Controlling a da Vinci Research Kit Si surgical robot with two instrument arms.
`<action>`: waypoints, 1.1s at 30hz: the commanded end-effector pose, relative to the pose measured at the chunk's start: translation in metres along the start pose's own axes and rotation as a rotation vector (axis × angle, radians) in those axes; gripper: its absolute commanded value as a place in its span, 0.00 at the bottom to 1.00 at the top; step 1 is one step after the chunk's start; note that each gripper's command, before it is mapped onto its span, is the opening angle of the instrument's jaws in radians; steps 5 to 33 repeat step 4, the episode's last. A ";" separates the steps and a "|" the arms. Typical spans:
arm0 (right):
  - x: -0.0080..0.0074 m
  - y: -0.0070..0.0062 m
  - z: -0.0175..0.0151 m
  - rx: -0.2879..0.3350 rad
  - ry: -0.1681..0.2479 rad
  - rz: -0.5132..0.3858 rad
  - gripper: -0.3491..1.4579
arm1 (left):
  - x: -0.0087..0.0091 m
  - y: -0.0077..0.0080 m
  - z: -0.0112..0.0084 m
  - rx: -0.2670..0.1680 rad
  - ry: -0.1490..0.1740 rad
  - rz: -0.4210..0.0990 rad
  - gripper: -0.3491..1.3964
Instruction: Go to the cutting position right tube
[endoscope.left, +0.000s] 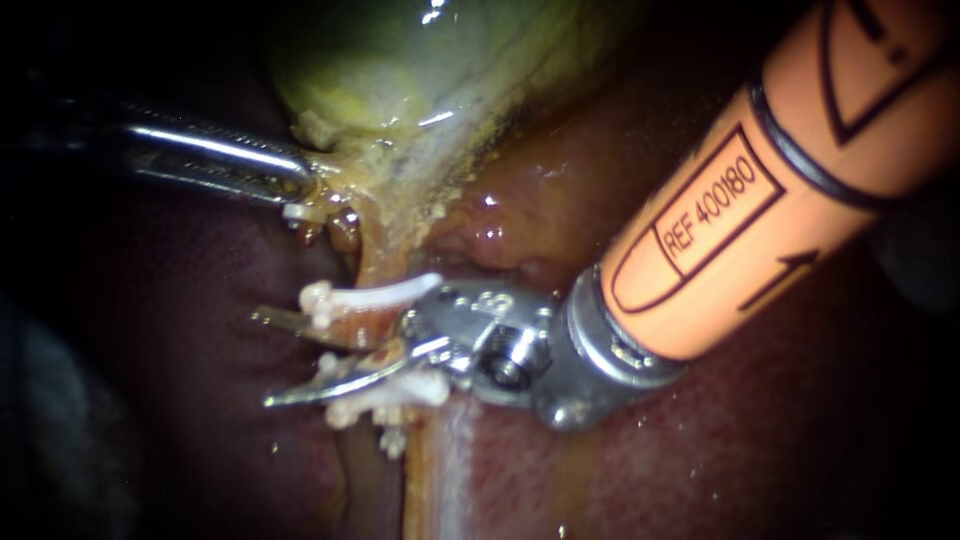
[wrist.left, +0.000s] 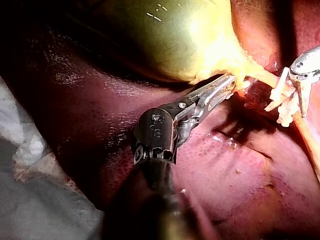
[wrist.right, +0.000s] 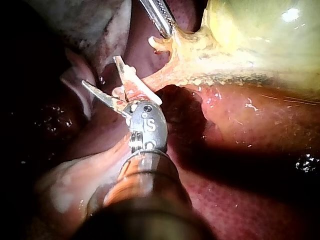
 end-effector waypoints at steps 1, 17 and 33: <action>-0.0001 0.0000 0.0000 0.000 -0.001 0.002 0.91 | 0.0000 0.0000 0.0000 0.000 0.000 0.000 0.00; -0.0002 0.0000 0.0000 0.000 -0.001 0.013 0.91 | 0.0000 0.0000 0.0000 0.000 0.000 0.000 0.00; -0.0002 0.0000 0.0000 0.000 -0.001 0.013 0.91 | 0.0000 0.0000 0.0000 0.000 0.000 0.000 0.00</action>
